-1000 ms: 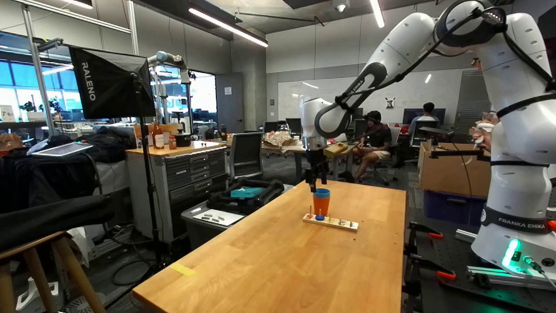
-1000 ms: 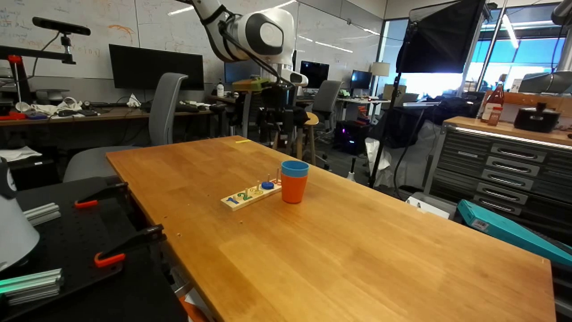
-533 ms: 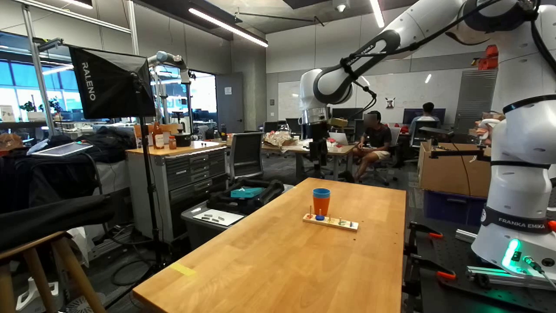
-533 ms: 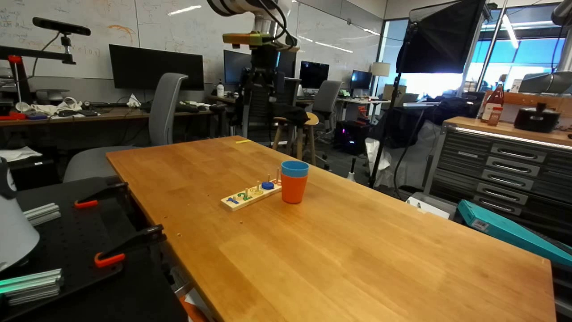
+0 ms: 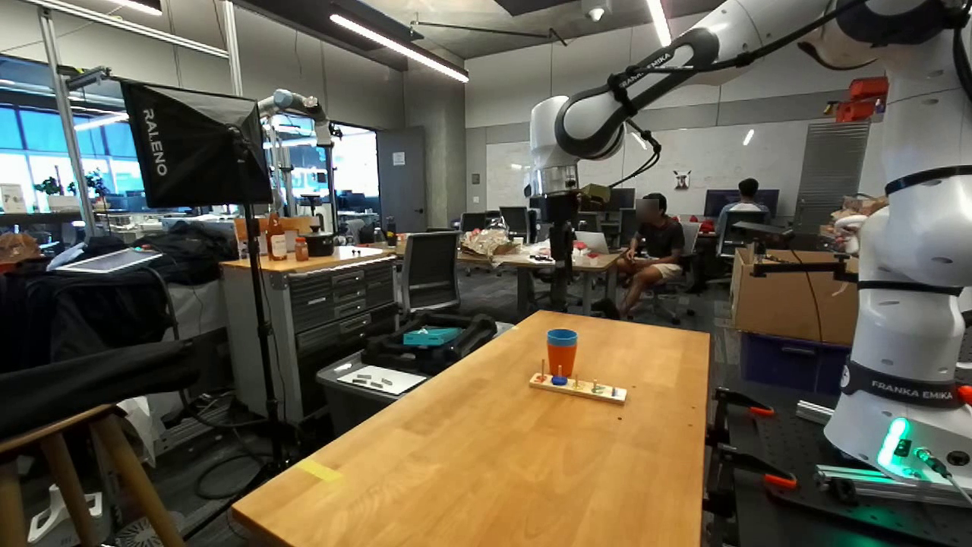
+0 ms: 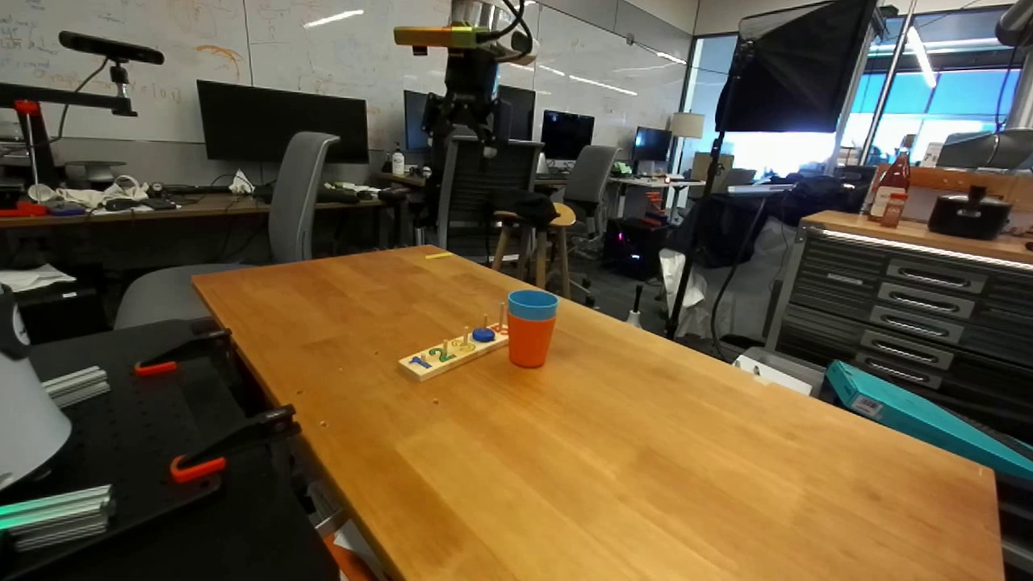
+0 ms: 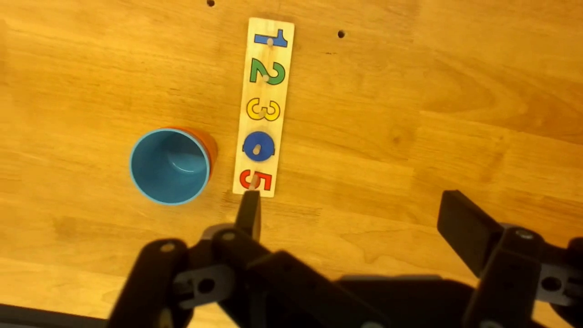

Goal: Pick up the blue cup and put it in the orange cup

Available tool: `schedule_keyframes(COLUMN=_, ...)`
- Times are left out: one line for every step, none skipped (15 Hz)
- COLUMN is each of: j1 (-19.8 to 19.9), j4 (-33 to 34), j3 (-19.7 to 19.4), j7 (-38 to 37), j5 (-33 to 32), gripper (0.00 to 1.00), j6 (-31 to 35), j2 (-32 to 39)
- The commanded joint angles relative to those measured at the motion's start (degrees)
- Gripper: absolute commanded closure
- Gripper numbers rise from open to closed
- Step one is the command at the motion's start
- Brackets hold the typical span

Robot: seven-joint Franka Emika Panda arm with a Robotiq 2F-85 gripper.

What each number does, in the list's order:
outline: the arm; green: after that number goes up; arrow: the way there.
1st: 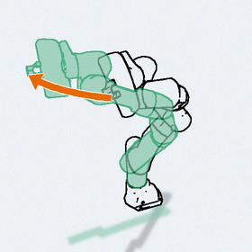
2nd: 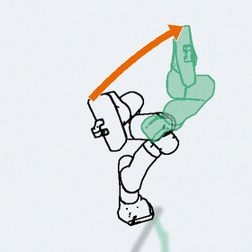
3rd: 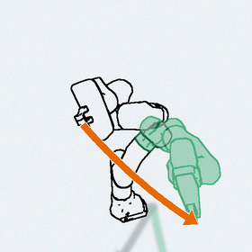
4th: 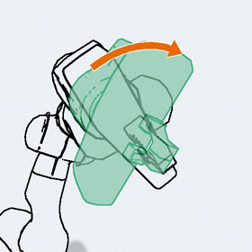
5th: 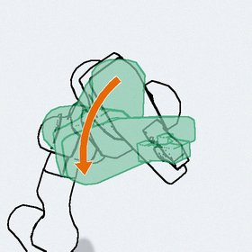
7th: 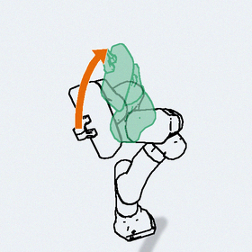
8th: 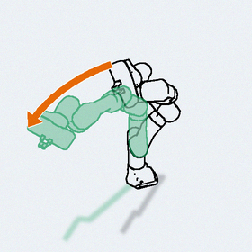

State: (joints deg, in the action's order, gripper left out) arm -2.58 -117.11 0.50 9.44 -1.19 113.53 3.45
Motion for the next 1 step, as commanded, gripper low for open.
schedule_keyframes(j1=0.45, j4=0.06, j3=0.47, j7=-0.13, j5=-0.31, gripper=0.00, j6=-0.11, j2=0.01)
